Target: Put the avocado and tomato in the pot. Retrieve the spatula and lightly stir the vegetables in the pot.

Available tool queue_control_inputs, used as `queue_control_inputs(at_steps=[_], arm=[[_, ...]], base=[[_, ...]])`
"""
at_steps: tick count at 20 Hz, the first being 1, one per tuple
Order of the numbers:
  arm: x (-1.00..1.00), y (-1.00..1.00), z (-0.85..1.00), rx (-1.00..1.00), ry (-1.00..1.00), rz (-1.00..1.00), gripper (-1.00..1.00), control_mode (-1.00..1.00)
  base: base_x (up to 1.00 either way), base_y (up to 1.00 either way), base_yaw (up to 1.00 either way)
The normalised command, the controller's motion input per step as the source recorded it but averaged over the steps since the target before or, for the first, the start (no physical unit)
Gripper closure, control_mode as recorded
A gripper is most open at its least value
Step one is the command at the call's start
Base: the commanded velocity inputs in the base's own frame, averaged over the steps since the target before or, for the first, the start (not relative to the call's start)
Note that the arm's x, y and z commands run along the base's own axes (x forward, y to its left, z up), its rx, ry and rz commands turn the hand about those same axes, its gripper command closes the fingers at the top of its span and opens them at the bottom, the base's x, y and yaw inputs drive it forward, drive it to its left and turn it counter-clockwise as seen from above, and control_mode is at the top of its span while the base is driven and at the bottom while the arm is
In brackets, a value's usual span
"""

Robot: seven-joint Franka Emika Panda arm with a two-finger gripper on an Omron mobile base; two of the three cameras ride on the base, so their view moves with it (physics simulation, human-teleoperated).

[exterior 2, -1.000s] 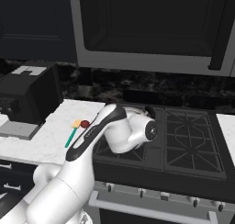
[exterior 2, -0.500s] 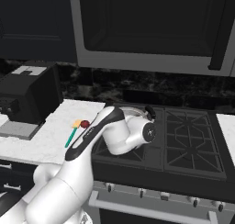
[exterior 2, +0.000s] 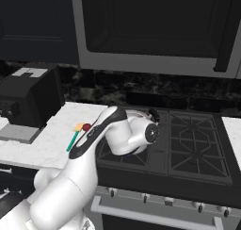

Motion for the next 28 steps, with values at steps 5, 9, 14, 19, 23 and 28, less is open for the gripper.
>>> queue_control_inputs(at_steps=[5, 9, 14, 19, 23, 28], arm=[[0.32, 0.00, -0.05, 0.00, 0.00, 0.00, 1.00, -1.00], [0.20, -0.22, -0.10, 0.00, 0.01, 0.00, 1.00, -1.00], [0.22, -0.26, -0.19, 0.00, 0.06, 0.00, 1.00, -1.00], [0.31, -0.01, -0.19, -0.02, 0.08, 0.00, 1.00, -1.00], [0.18, 0.00, -0.14, -0.01, 0.04, 0.00, 1.00, -1.00], [0.04, 0.00, -0.15, -0.01, 0.00, 0.00, 1.00, -1.00]], base=[[0.00, 0.00, 0.00], [0.00, 0.00, 0.00], [0.00, 0.00, 0.00], [0.00, 0.00, 0.00], [0.00, 0.00, 0.00], [0.00, 0.00, 0.00]])
